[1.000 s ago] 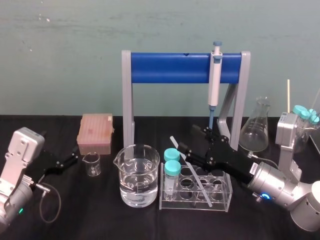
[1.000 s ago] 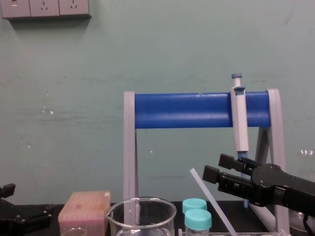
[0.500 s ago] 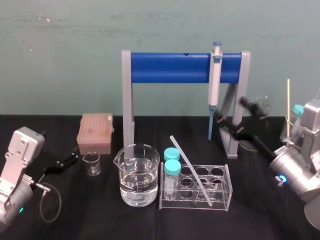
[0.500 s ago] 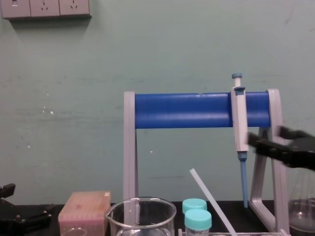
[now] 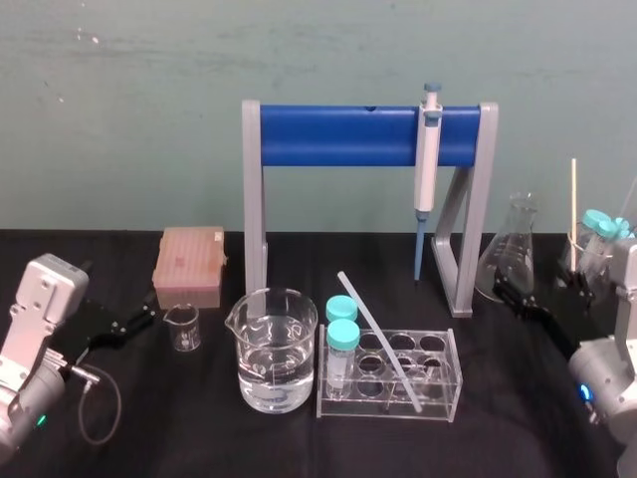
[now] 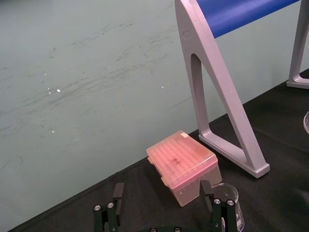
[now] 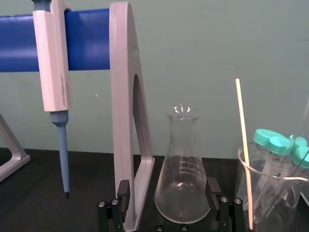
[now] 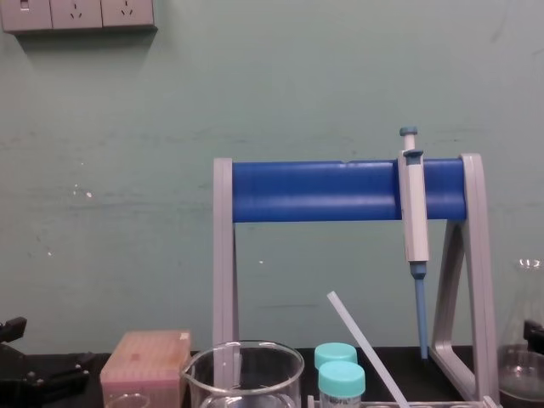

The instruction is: Pick up the stirring rod with one hand, then place it down.

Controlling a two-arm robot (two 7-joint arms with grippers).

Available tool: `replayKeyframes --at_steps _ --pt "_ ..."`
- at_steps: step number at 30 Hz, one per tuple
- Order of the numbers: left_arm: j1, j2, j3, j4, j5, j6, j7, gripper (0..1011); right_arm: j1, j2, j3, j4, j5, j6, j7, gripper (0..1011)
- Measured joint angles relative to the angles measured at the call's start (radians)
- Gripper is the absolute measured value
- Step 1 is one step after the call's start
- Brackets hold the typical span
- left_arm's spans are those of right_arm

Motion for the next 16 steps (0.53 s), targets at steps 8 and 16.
replayKeyframes --at_steps 8,16 --pt "0.0 0.0 0.0 0.0 0.0 0.0 0.0 1000 0.0 0.0 0.0 -0.002 -0.001 -0.003 -0.005 1003" --pt "0.0 0.0 0.0 0.0 0.0 0.0 0.0 1000 0.0 0.001 -0.001 -0.004 -0.002 -0.006 -0.006 1003"
